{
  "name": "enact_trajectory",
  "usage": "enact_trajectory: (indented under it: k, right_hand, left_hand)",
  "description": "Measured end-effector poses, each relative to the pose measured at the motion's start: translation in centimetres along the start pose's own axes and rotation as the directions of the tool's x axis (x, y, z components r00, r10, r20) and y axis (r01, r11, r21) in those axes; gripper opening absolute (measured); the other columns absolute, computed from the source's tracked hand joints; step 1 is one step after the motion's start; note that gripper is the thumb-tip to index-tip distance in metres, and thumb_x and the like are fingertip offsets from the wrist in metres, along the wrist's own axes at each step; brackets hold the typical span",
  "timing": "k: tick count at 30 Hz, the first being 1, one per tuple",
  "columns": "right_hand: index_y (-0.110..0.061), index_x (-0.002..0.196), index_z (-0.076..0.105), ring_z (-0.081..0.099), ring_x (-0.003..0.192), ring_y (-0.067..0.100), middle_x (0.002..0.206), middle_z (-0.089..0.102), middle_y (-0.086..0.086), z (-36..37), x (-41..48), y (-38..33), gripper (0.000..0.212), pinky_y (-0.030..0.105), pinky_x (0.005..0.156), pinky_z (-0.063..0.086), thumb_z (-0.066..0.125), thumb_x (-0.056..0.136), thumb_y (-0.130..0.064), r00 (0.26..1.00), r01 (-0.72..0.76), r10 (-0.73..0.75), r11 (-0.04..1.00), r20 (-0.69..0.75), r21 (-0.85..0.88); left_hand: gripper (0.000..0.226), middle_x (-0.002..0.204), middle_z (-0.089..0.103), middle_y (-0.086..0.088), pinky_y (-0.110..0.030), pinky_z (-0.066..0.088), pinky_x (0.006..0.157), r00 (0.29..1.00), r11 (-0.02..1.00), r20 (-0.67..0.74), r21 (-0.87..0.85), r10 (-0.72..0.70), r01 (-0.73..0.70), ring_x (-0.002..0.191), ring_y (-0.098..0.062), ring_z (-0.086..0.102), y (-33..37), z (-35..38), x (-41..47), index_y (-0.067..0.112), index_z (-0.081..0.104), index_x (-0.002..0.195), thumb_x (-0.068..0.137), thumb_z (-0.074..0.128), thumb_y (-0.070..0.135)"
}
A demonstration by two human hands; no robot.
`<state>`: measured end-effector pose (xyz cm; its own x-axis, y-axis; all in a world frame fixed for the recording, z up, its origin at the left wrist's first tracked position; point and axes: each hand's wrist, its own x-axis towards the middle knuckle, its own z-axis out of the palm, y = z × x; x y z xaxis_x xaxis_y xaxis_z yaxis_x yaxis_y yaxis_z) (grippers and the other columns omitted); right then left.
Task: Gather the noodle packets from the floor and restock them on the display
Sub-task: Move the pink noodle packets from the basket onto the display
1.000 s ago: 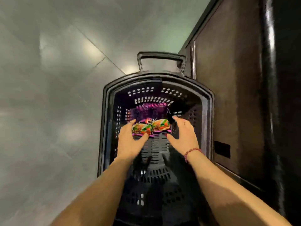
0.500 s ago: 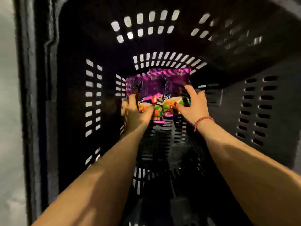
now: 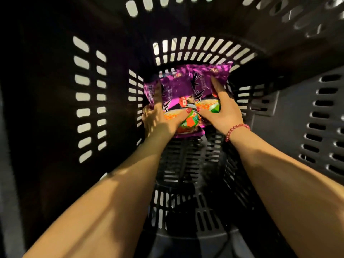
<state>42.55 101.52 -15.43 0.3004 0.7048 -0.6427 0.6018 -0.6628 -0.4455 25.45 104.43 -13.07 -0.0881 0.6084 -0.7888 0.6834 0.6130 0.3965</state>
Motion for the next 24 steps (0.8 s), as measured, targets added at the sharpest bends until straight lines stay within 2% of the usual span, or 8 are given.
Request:
enact_trajectory:
  k: [4, 8, 13, 15, 17, 18, 21, 24]
  right_hand:
    - [-0.032, 0.142, 0.038, 0.049, 0.118, 0.033, 0.125, 0.059, 0.009, -0.3, 0.3, -0.4, 0.077, 0.041, 0.101, 0.041, 0.076, 0.076, -0.043, 0.998, -0.007, 0.003, 0.998, -0.064, -0.065]
    - [-0.048, 0.137, 0.035, 0.055, 0.112, 0.018, 0.128, 0.053, 0.003, -0.2, -0.3, -0.2, 0.078, 0.025, 0.091, 0.043, 0.077, 0.077, -0.022, 0.997, 0.011, 0.004, 0.982, -0.079, 0.191]
    - [-0.039, 0.136, 0.042, 0.046, 0.105, 0.009, 0.127, 0.049, 0.001, -1.2, -3.6, -0.4, 0.066, 0.022, 0.091, 0.035, 0.072, 0.081, -0.016, 0.987, 0.011, 0.024, 0.976, -0.156, 0.218]
    - [-0.039, 0.139, 0.042, 0.038, 0.104, -0.003, 0.129, 0.047, -0.002, -2.0, -5.4, -0.8, 0.069, 0.011, 0.091, 0.029, 0.07, 0.083, -0.012, 0.981, 0.016, 0.033, 0.967, -0.19, 0.252]
    - [-0.037, 0.141, 0.041, 0.035, 0.107, -0.009, 0.129, 0.045, -0.005, -2.8, -7.6, -1.4, 0.071, 0.0, 0.092, 0.025, 0.068, 0.083, -0.007, 0.977, 0.032, 0.034, 0.952, -0.212, 0.303]
    - [-0.035, 0.142, 0.041, 0.035, 0.112, -0.009, 0.129, 0.045, -0.008, -3.2, -8.9, -1.8, 0.071, 0.001, 0.096, 0.024, 0.066, 0.083, -0.005, 0.976, 0.04, 0.033, 0.945, -0.216, 0.324]
    - [-0.029, 0.143, 0.042, 0.036, 0.128, -0.003, 0.135, 0.042, -0.018, -5.3, -13.5, -3.7, 0.068, 0.015, 0.108, 0.027, 0.062, 0.085, 0.0, 0.976, 0.036, 0.057, 0.91, -0.209, 0.413]
    - [-0.023, 0.142, 0.043, 0.035, 0.132, -0.001, 0.138, 0.04, -0.019, -7.6, -18.4, -5.9, 0.067, 0.009, 0.107, 0.026, 0.062, 0.084, 0.005, 0.973, 0.051, 0.067, 0.873, -0.222, 0.485]
  left_hand:
    - [0.089, 0.151, 0.032, -0.01, -0.037, 0.021, 0.117, 1.0, 0.999, 0.015, -0.037, -0.004, 0.004, 0.141, -0.027, 0.024, -0.1, 0.3, -0.4, 0.024, 0.034, 0.147, 0.074, 0.074, 0.057]
    - [0.085, 0.144, 0.031, -0.011, -0.033, 0.027, 0.107, 0.998, 0.994, 0.022, -0.091, 0.054, -0.052, 0.135, -0.026, 0.027, 0.0, 0.2, -1.2, 0.035, 0.03, 0.146, 0.076, 0.077, 0.047]
    - [0.088, 0.135, 0.027, -0.005, -0.03, 0.037, 0.097, 1.0, 0.991, 0.002, -0.13, 0.013, -0.013, 0.119, -0.023, 0.042, 1.5, -0.2, -3.5, 0.043, 0.036, 0.141, 0.068, 0.086, 0.04]
    - [0.087, 0.128, 0.032, 0.001, -0.022, 0.041, 0.098, 0.999, 0.977, 0.024, -0.21, 0.041, -0.035, 0.115, -0.009, 0.045, 2.4, -0.8, -5.4, 0.044, 0.037, 0.139, 0.07, 0.086, 0.028]
    - [0.082, 0.109, 0.036, 0.015, -0.001, 0.041, 0.08, 0.991, 0.948, 0.065, -0.305, 0.114, -0.089, 0.098, 0.019, 0.046, 2.8, -1.5, -7.6, 0.036, 0.037, 0.139, 0.076, 0.08, 0.008]
    - [0.082, 0.105, 0.035, 0.022, 0.003, 0.038, 0.072, 0.987, 0.942, 0.086, -0.321, 0.138, -0.104, 0.095, 0.02, 0.047, 3.1, -2.1, -9.0, 0.031, 0.037, 0.142, 0.077, 0.078, 0.003]
    - [0.083, 0.125, 0.043, 0.009, -0.006, 0.037, 0.085, 0.984, 0.949, 0.074, -0.287, 0.161, -0.134, 0.114, -0.005, 0.042, 3.6, -4.7, -12.8, 0.04, 0.038, 0.144, 0.076, 0.081, 0.016]
    - [0.081, 0.129, 0.043, 0.002, -0.034, 0.046, 0.101, 0.976, 0.95, 0.082, -0.259, 0.203, -0.176, 0.118, -0.011, 0.046, 3.7, -7.9, -16.6, 0.053, 0.042, 0.135, 0.072, 0.084, 0.024]
